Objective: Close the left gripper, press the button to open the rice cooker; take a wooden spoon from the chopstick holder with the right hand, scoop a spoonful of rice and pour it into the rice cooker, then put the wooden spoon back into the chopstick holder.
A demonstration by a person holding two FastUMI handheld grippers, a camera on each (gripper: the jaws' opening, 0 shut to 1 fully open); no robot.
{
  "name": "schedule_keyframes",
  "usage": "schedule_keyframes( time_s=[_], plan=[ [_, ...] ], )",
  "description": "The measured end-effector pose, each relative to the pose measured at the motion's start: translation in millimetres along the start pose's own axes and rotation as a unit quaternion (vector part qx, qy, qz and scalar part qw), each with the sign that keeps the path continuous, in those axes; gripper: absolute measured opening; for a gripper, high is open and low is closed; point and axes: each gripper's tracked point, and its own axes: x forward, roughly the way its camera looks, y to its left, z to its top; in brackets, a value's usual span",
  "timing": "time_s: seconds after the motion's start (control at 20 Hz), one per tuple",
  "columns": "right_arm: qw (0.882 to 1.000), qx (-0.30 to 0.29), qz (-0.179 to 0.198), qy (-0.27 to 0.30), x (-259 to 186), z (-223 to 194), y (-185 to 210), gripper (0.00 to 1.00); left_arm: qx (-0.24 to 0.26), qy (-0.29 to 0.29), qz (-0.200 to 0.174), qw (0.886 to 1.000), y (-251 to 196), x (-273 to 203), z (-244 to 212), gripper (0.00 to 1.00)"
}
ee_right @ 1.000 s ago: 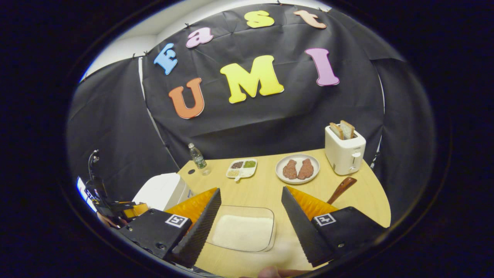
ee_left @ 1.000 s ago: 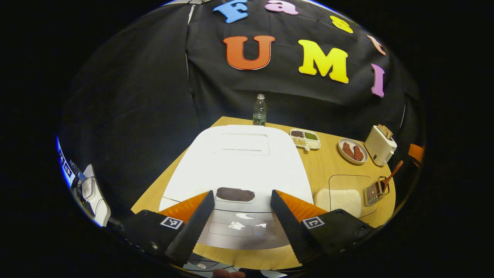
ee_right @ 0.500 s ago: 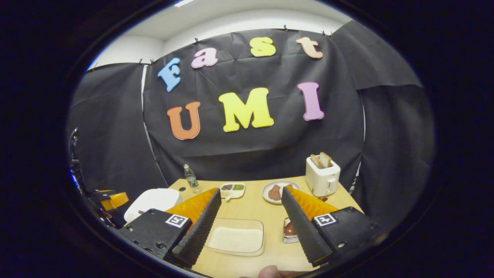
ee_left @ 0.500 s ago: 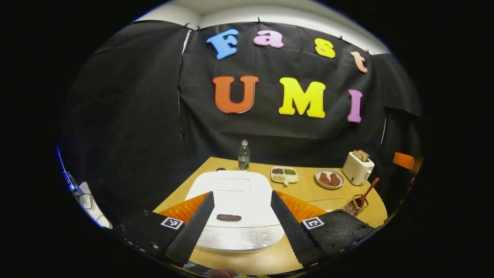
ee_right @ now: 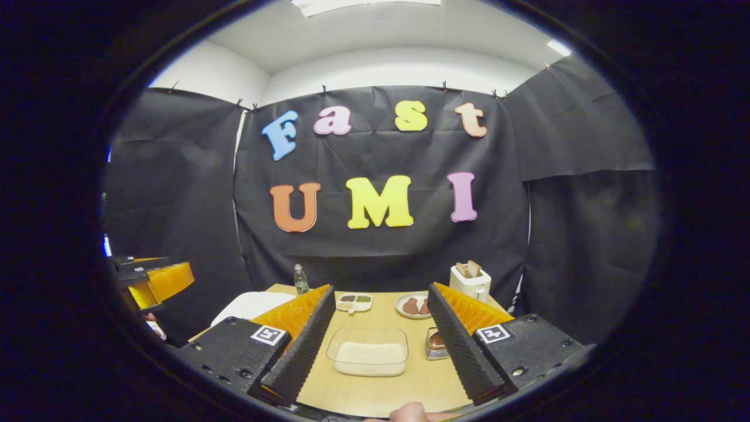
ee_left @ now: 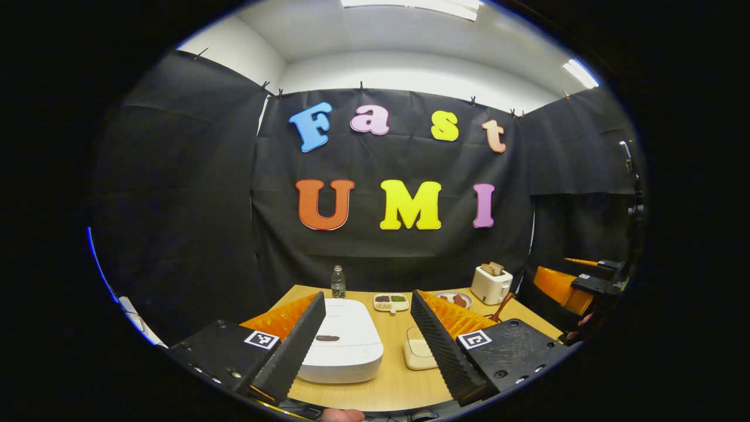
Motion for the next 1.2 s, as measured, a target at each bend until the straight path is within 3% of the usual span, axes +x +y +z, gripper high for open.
schedule_keyframes(
  time_s=[0.1, 0.5, 0.6, 1.05, 1.1, 1.2],
  plan=[
    [1.000, -0.015, -0.006, -0.013, -22.2, 5.4, 0.4, 1.00, -0.004, -0.012, -0.002, 1.000, -9.4, -16.7, 10.1, 0.95],
    [0.999, -0.008, -0.037, -0.019, -68.8, 6.1, -15.8, 0.96, -0.010, -0.015, -0.008, 1.000, -33.9, -35.6, 10.7, 0.95],
    [0.999, -0.004, -0.036, -0.015, -70.9, 4.0, -16.4, 1.00, -0.012, -0.014, -0.014, 1.000, -39.2, -37.3, 12.7, 0.94],
    [0.999, -0.005, -0.042, -0.019, -66.4, 6.1, -19.6, 1.00, -0.005, -0.016, -0.014, 1.000, -40.4, -29.8, 18.4, 0.94],
    [0.999, -0.004, -0.042, -0.017, -64.8, 3.6, -19.8, 0.96, -0.004, -0.014, -0.015, 1.000, -40.7, -29.5, 17.9, 0.94],
    [0.999, 0.001, -0.042, -0.014, -62.5, 2.0, -18.7, 1.00, -0.003, -0.014, -0.013, 1.000, -39.4, -27.7, 17.5, 0.94]
  ],
)
